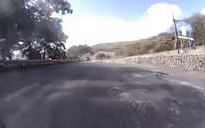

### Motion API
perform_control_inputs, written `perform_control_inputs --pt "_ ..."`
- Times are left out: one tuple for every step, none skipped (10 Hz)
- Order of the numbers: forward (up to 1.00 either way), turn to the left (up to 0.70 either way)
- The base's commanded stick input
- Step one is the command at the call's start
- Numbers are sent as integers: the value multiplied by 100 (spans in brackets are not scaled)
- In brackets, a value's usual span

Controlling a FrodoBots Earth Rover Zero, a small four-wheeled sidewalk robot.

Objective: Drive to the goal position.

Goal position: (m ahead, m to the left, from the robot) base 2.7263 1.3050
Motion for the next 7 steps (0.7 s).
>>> perform_control_inputs --pt "70 0" --pt "70 0" --pt "70 0" --pt "70 0" --pt "70 0" --pt "70 0" --pt "70 0"
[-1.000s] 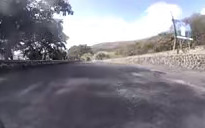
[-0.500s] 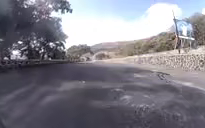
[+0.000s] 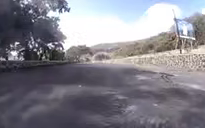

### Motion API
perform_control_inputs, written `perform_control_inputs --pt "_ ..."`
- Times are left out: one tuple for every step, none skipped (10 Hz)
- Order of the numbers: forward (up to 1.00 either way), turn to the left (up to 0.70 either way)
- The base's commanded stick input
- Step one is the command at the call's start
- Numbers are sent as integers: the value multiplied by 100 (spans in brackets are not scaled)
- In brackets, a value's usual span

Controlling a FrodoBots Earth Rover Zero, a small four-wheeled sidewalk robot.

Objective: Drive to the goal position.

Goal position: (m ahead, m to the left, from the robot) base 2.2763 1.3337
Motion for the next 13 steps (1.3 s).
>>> perform_control_inputs --pt "70 0" --pt "70 0" --pt "70 0" --pt "70 0" --pt "70 0" --pt "70 0" --pt "70 0" --pt "70 0" --pt "70 0" --pt "70 0" --pt "70 0" --pt "70 0" --pt "70 0"
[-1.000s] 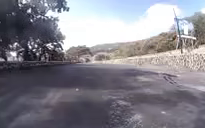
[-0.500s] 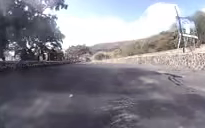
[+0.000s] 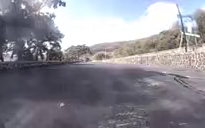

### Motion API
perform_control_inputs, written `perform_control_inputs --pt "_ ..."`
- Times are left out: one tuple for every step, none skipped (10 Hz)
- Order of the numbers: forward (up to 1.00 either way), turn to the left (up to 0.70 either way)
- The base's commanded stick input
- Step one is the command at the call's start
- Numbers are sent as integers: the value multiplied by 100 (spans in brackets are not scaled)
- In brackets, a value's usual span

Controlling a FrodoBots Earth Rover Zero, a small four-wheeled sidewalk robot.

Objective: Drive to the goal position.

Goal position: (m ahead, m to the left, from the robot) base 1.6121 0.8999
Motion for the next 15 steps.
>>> perform_control_inputs --pt "70 0" --pt "70 0" --pt "70 0" --pt "70 0" --pt "70 0" --pt "70 0" --pt "70 0" --pt "70 8" --pt "70 19" --pt "70 25" --pt "70 19" --pt "70 14" --pt "70 8" --pt "70 2" --pt "70 0"
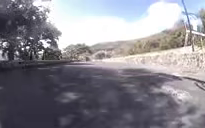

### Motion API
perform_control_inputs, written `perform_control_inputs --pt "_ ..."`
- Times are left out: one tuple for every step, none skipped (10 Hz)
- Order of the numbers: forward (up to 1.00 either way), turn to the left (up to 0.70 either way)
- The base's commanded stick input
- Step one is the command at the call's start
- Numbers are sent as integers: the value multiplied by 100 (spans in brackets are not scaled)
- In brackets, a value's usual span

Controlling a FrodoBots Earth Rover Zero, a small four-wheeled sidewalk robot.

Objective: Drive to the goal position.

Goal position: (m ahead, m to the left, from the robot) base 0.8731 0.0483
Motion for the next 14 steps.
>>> perform_control_inputs --pt "70 0" --pt "70 27" --pt "70 18" --pt "70 8" --pt "70 1" --pt "70 6" --pt "70 12" --pt "70 18" --pt "70 23" --pt "70 0" --pt "70 0" --pt "70 0" --pt "70 -11" --pt "70 -23"
